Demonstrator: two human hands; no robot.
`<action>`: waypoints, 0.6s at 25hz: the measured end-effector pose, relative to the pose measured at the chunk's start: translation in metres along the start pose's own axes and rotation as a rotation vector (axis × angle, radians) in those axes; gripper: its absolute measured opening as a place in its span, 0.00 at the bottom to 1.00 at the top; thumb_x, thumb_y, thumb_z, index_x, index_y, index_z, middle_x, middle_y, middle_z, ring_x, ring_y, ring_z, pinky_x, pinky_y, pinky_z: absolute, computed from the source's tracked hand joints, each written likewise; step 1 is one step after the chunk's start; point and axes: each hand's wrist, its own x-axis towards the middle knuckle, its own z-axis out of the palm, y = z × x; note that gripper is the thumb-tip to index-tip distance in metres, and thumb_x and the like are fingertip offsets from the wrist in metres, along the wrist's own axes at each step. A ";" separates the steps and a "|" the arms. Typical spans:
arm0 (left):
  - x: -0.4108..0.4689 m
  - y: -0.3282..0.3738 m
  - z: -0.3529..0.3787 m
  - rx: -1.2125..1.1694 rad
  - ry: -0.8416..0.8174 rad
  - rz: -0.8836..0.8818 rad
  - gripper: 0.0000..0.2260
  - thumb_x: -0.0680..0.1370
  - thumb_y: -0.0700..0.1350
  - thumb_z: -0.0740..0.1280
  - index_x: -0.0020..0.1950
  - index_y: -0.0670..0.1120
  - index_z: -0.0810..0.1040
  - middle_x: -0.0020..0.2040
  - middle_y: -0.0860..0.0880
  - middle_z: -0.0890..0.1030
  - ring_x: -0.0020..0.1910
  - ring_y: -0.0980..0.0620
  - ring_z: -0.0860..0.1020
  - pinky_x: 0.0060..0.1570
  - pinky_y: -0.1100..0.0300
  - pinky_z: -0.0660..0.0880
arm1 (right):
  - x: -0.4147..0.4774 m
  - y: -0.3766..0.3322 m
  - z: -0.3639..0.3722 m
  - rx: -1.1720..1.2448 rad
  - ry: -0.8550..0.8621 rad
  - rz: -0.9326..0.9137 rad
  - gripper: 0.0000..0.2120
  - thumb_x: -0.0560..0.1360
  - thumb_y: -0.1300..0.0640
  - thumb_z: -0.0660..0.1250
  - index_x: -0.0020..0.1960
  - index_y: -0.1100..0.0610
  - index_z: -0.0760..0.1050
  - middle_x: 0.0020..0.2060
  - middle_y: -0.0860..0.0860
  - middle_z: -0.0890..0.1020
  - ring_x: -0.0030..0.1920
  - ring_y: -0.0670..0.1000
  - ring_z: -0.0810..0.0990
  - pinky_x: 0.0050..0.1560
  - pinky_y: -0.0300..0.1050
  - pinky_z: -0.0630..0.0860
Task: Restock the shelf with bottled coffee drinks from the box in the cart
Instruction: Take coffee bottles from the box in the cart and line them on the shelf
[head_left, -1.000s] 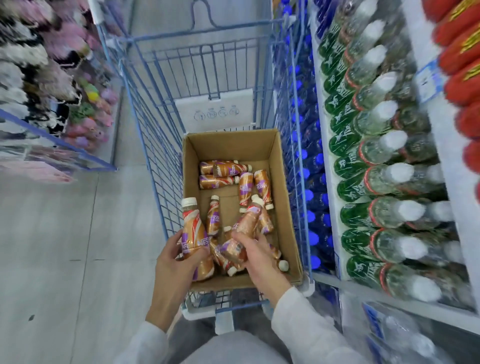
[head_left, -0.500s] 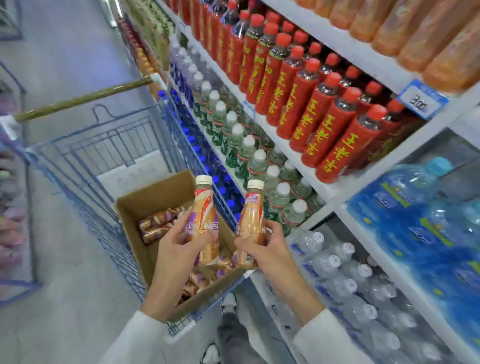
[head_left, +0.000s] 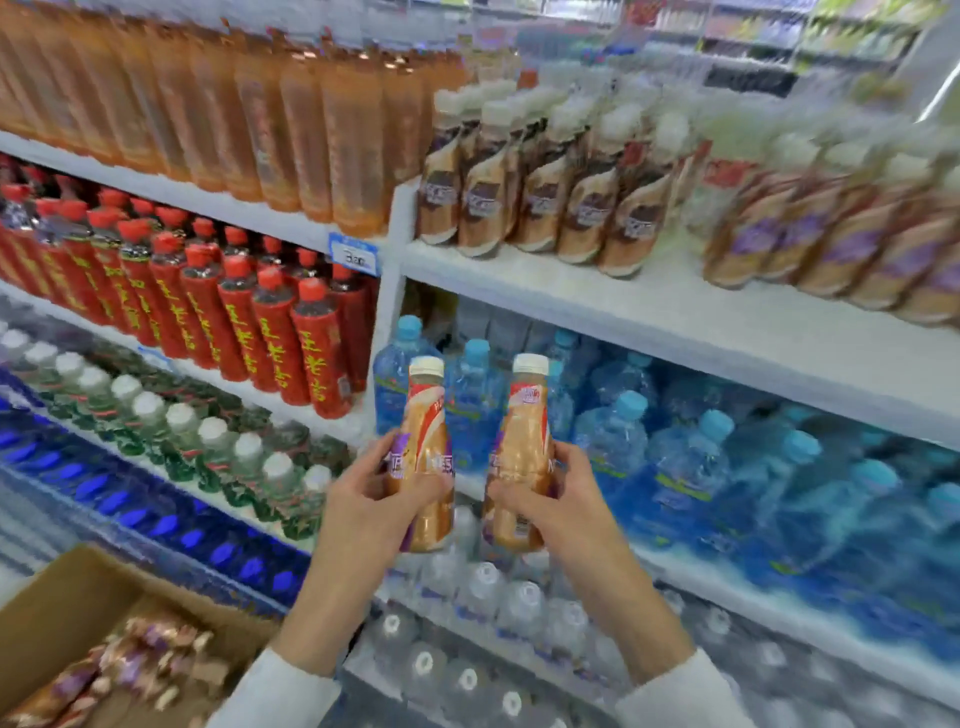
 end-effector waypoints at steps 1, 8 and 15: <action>0.005 0.005 0.030 0.001 -0.032 0.013 0.23 0.70 0.38 0.79 0.60 0.58 0.79 0.43 0.50 0.88 0.39 0.53 0.86 0.34 0.65 0.79 | 0.000 -0.007 -0.029 0.003 0.045 -0.029 0.29 0.72 0.59 0.78 0.66 0.50 0.67 0.53 0.51 0.84 0.49 0.50 0.86 0.46 0.49 0.82; 0.031 0.042 0.213 0.028 -0.243 0.123 0.23 0.69 0.37 0.79 0.55 0.60 0.79 0.37 0.53 0.87 0.33 0.57 0.84 0.30 0.67 0.78 | 0.014 -0.061 -0.203 0.055 0.248 -0.183 0.25 0.69 0.64 0.78 0.59 0.51 0.71 0.48 0.54 0.84 0.38 0.47 0.85 0.34 0.39 0.79; 0.066 0.074 0.332 0.061 -0.268 0.259 0.24 0.69 0.42 0.80 0.63 0.51 0.79 0.42 0.54 0.88 0.37 0.58 0.85 0.33 0.66 0.79 | 0.063 -0.102 -0.296 0.023 0.397 -0.297 0.29 0.69 0.56 0.79 0.63 0.48 0.68 0.52 0.46 0.82 0.41 0.40 0.84 0.35 0.35 0.78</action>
